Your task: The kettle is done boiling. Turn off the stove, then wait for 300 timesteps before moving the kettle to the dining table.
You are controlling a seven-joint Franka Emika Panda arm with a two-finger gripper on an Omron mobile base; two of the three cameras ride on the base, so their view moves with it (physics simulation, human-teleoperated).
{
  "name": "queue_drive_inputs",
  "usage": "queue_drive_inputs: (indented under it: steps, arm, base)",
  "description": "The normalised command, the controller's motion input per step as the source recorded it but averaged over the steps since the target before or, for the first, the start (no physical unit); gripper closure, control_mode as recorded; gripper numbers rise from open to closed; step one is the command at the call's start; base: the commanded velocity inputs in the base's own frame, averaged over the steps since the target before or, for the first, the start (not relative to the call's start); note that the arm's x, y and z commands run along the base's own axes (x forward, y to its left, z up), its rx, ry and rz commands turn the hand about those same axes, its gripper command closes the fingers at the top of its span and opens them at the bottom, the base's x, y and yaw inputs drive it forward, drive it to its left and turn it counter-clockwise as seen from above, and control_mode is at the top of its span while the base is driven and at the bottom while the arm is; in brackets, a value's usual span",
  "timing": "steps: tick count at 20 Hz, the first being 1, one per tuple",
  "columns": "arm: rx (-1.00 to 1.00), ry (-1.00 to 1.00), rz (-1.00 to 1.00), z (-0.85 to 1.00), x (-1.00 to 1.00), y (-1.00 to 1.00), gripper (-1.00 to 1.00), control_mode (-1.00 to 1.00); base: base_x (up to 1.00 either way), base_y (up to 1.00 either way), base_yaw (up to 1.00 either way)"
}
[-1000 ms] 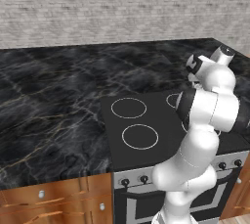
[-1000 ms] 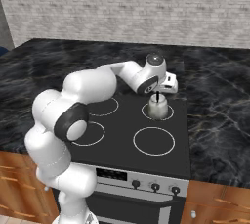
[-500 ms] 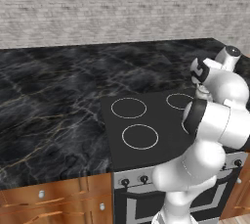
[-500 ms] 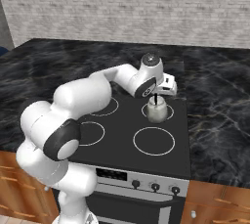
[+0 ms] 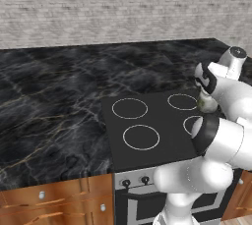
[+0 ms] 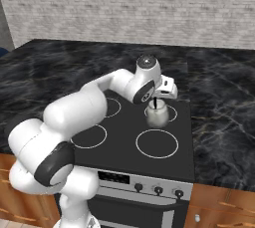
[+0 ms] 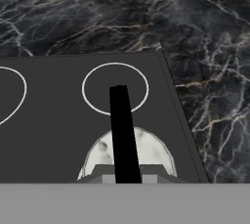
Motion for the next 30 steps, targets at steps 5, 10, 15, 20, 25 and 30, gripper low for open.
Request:
queue_drive_inputs:
  steps: [5, 10, 15, 20, 25, 30]
  arm:
    - [0.00, 0.00, 0.00, 0.01, 0.00, 0.02, 1.00, -1.00]
    - [0.00, 0.00, 0.00, 0.00, 0.00, 0.00, 1.00, 1.00]
    - [0.00, 0.00, 0.00, 0.00, 0.00, 0.00, 1.00, 1.00]
    - [0.00, 0.00, 0.00, 0.00, 0.00, 0.00, 1.00, 1.00]
    - [0.00, 0.00, 0.00, 0.00, 0.00, 0.00, 1.00, 1.00]
    - [0.00, 0.00, 0.00, 0.00, 0.00, 0.00, 1.00, 1.00]
  base:
    - [0.00, 0.00, 0.00]
    - [-0.17, 0.15, 0.00]
    - [-0.10, 0.56, 0.00]
    - [-0.13, 0.68, 0.00]
    - [-0.20, 0.75, 0.00]
    - [-0.26, 0.81, 0.00]
